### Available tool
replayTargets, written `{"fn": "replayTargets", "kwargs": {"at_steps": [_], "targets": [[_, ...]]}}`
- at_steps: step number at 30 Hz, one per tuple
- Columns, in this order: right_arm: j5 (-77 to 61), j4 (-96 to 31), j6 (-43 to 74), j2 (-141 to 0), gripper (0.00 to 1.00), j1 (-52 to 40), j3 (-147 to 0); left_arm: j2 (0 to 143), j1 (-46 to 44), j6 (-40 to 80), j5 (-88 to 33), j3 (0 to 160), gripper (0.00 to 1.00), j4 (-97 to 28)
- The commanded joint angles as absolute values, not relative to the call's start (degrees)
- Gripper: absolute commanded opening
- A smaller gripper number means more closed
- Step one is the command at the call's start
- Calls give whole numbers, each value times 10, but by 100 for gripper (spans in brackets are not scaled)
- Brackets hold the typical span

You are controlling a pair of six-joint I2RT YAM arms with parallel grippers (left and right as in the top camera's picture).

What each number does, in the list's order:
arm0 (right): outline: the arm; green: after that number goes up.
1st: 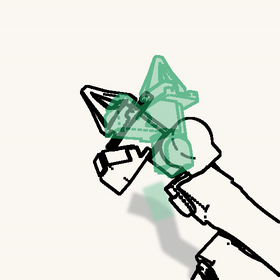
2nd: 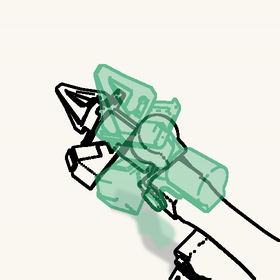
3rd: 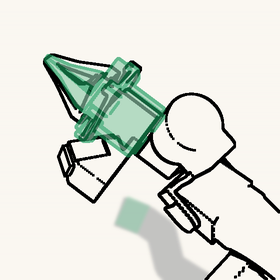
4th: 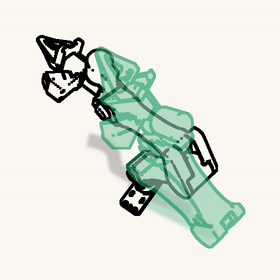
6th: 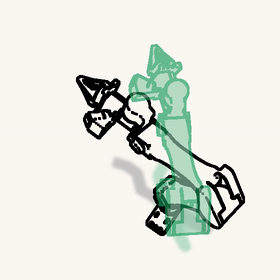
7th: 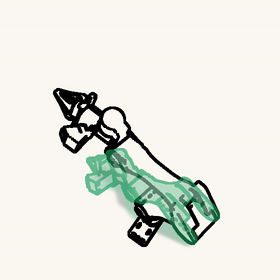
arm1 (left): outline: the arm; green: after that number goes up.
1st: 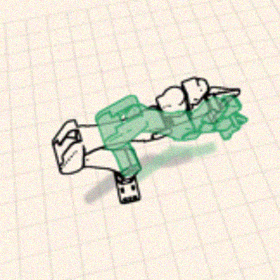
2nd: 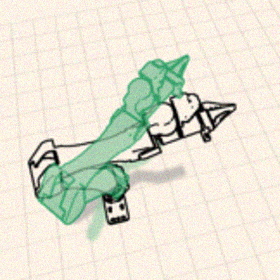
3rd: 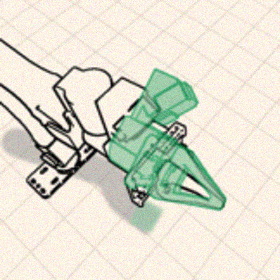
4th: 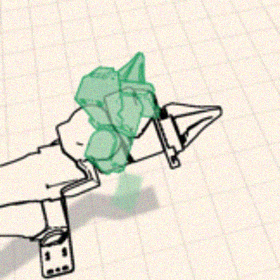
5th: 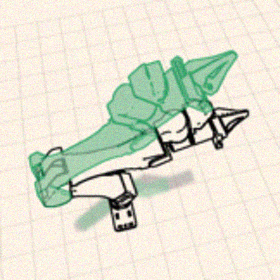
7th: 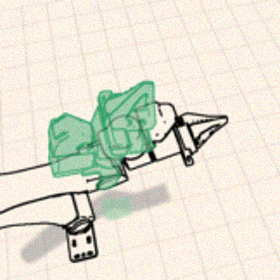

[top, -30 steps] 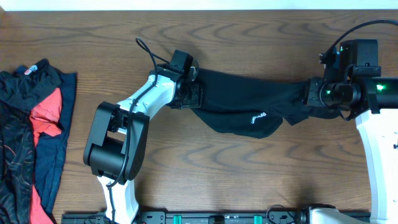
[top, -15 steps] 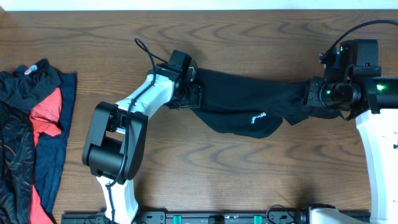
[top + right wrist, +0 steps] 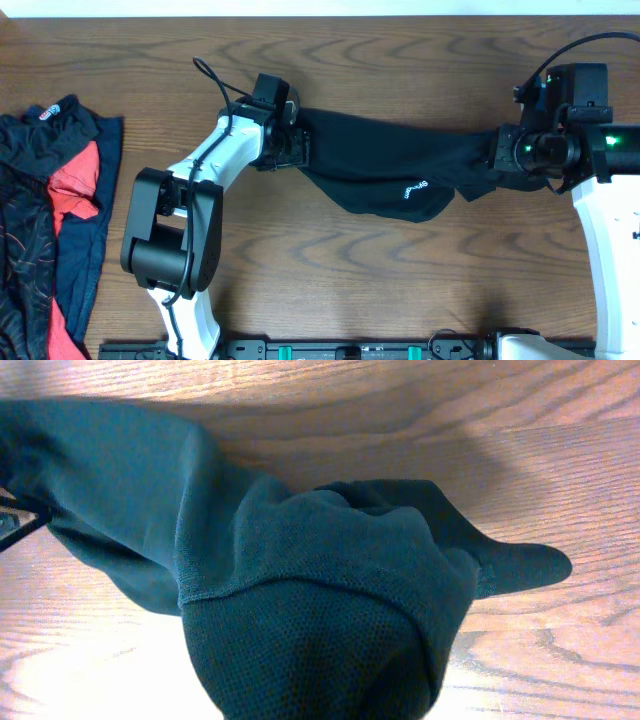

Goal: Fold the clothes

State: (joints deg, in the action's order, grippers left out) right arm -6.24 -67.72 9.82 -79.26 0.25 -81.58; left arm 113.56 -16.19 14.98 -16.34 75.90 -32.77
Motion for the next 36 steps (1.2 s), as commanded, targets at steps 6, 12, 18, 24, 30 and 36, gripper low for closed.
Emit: {"fn": "replayTargets", "kwargs": {"at_steps": [6,12,18,24,30,36], "targets": [[-65,-677,98,-791,1,-1,-824,1123,-165,148,-176,762,70,-288],[-65,-678,98,-791,1,-1,-824,1123,-191,151,-190,762,70,-274],[-65,-688,98,-791,1,-1,-824,1123,-225,150,-188,762,69,-279],[-65,-701,98,-791,1,-1,-824,1126,-219,147,-158,761,69,-275],[-65,-706,98,-791,1,-1,-824,1150,-201,127,-158,761,69,-244],[-69,-714,103,-791,1,-1,-824,1176,-190,115,-158,761,70,-199]]}}
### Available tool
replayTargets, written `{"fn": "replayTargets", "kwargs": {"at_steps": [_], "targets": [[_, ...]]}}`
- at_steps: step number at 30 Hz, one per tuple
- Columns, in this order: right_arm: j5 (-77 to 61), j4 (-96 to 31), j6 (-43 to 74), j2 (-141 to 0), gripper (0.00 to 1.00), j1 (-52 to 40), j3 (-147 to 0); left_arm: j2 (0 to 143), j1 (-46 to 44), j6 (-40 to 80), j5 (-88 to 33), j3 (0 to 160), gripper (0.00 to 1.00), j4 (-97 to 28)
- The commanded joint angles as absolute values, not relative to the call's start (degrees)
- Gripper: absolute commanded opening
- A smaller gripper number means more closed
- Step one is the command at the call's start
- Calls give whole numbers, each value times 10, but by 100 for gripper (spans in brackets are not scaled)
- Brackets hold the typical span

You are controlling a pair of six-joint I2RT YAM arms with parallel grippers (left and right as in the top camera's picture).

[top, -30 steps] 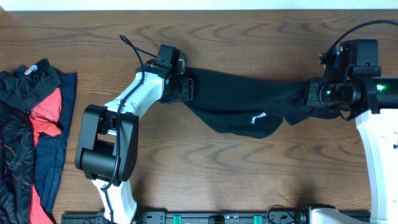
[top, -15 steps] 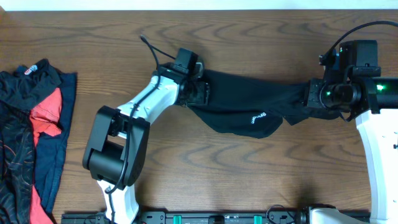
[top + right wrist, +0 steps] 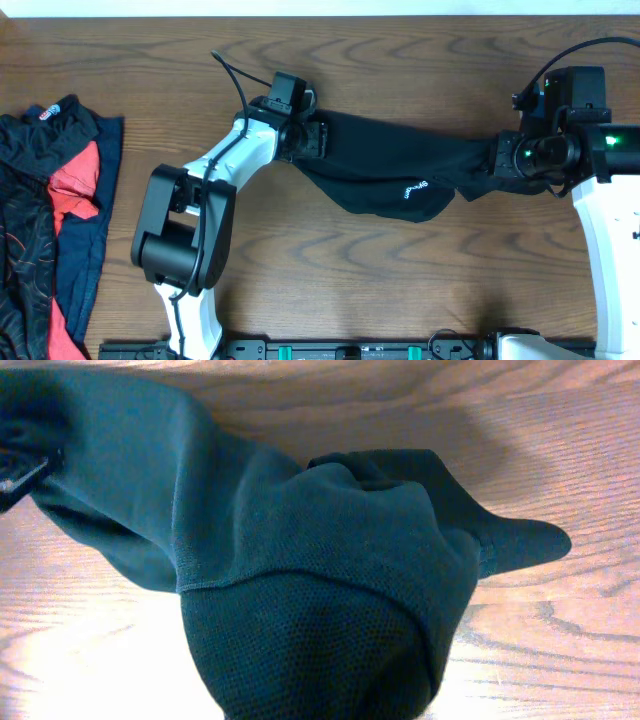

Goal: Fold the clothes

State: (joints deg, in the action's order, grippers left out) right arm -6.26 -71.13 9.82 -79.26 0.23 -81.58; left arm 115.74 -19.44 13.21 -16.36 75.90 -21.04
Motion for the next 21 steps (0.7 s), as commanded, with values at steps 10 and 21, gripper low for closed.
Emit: {"fn": "replayTargets", "kwargs": {"at_steps": [10,21], "targets": [[-69,-724,107,-791,1,-1,-824,1180,-191,110,-173,761,69,-128],[-69,-728,107,-791,1,-1,-824,1180,-191,110,-176,761,6,-117]]}}
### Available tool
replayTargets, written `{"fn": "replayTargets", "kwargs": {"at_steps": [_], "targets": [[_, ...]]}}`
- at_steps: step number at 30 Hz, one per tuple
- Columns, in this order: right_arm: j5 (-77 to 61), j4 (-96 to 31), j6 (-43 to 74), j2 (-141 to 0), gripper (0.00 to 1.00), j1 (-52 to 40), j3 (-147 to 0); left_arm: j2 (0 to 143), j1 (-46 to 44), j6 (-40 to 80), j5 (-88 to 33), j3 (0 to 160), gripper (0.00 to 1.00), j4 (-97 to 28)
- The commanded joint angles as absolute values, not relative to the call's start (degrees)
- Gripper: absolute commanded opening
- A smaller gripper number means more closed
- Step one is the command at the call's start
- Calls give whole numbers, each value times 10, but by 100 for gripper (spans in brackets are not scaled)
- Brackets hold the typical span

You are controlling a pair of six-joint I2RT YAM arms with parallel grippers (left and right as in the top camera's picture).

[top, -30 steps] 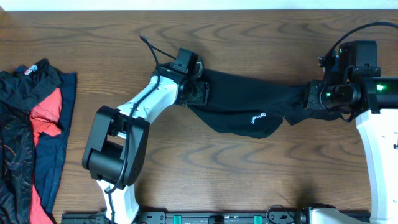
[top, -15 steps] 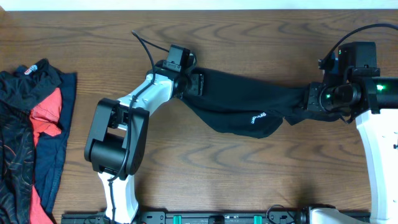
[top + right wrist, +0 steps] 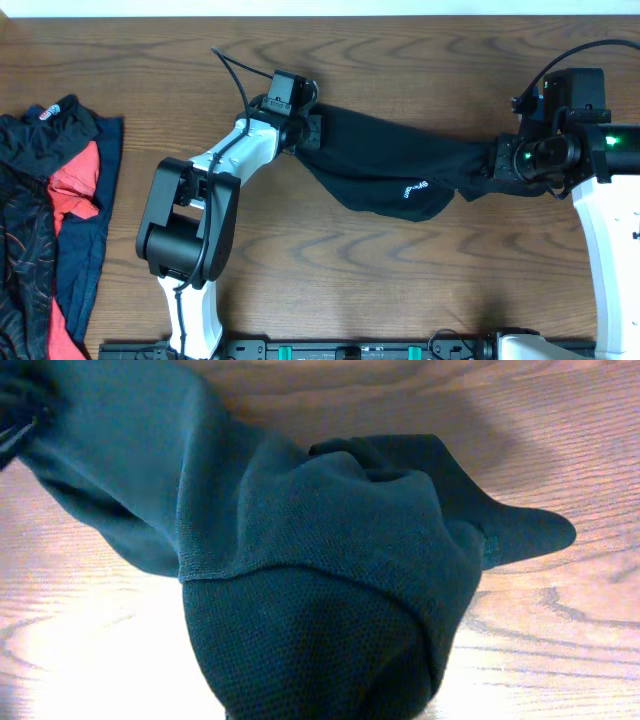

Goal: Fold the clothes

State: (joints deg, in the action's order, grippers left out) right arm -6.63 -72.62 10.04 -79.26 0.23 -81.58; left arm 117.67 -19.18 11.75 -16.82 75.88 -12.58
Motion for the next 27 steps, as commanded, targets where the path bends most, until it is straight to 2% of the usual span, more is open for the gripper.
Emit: {"fn": "replayTargets", "kwargs": {"at_steps": [1,13,21,27], "targets": [[-69,-728,107,-791,1,-1,-824,1179,-190,110,-176,761,6,-110],[-69,-726,107,-791,1,-1,-824,1118,-190,114,-176,780,6,-115],[-38,-694,107,-791,1,-1,-824,978,-190,92,-162,780,6,-171],[11,-657,107,-791,1,-1,-824,861,-190,86,-86,780,6,-250]]}}
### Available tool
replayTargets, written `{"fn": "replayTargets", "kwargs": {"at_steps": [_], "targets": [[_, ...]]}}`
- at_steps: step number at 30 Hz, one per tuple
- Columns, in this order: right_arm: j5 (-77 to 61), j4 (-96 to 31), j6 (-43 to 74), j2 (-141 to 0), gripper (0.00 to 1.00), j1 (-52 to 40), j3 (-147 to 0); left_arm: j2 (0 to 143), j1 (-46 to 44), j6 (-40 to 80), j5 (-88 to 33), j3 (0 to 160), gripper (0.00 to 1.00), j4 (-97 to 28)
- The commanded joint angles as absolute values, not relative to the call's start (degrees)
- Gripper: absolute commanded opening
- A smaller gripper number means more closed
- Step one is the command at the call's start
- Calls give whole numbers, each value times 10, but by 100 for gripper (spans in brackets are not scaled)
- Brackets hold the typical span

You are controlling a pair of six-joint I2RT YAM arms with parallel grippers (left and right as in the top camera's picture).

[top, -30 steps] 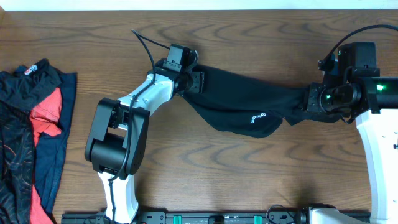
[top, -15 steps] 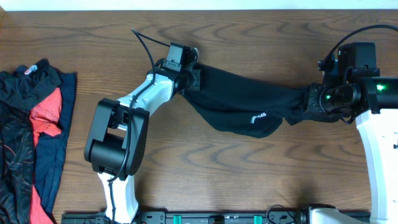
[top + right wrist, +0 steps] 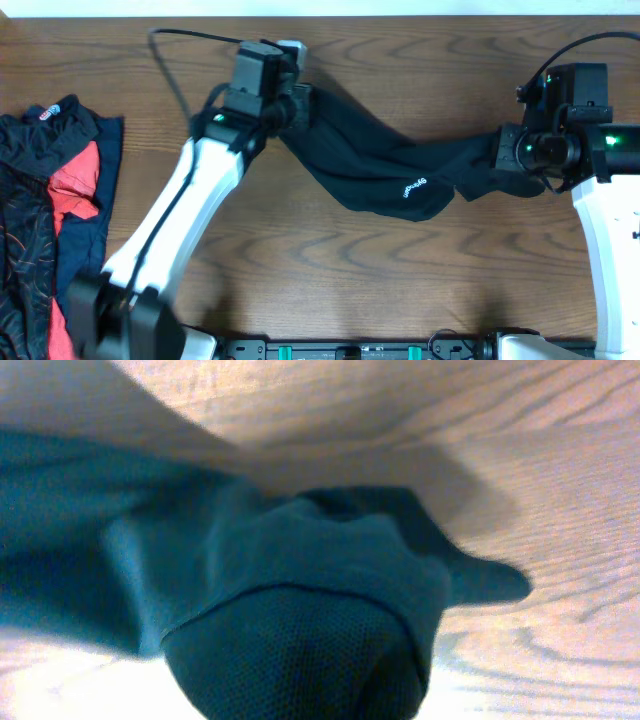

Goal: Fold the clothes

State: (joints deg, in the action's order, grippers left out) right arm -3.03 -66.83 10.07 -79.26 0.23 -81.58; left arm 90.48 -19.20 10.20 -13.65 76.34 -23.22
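A black garment (image 3: 385, 165) with a small white logo (image 3: 412, 187) hangs stretched between both grippers across the middle of the table. My left gripper (image 3: 298, 106) is raised near the far side and is shut on the garment's left end. My right gripper (image 3: 500, 160) is shut on the bunched right end. In the right wrist view the dark fabric (image 3: 300, 600) covers the fingers entirely, and a loose point of cloth lies on the wood to the right.
A pile of black, red and navy clothes (image 3: 50, 200) lies at the table's left edge. The brown wooden table (image 3: 330, 270) is bare in front of the garment. The left arm's white links (image 3: 170, 230) run diagonally from the front left.
My left arm has lifted and swung, so its gripper sits higher and a little farther back-left with the garment's end. The cloth now slopes down toward the right gripper, which has barely moved.
At first both grippers held the garment's ends low over the table, stretched left to right. The left gripper then stood a little to the right and farther back, then farther back still. Now it is raised with its end, and the right end has stayed put.
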Motion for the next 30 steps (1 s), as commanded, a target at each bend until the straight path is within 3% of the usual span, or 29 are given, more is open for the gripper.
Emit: {"fn": "replayTargets", "kwargs": {"at_steps": [1,12,23,30], "targets": [[27,-645,107,-791,1,-1,-824,842,-190,83,-75,780,6,-264],[52,-548,50,-790,1,-1,-912,722,-190,73,-16,780,6,-346],[62,-660,25,-790,1,-1,-1174,648,-190,76,-15,786,6,-343],[24,-736,38,-781,1,-1,-1249,588,-191,113,-60,803,6,-344]]}}
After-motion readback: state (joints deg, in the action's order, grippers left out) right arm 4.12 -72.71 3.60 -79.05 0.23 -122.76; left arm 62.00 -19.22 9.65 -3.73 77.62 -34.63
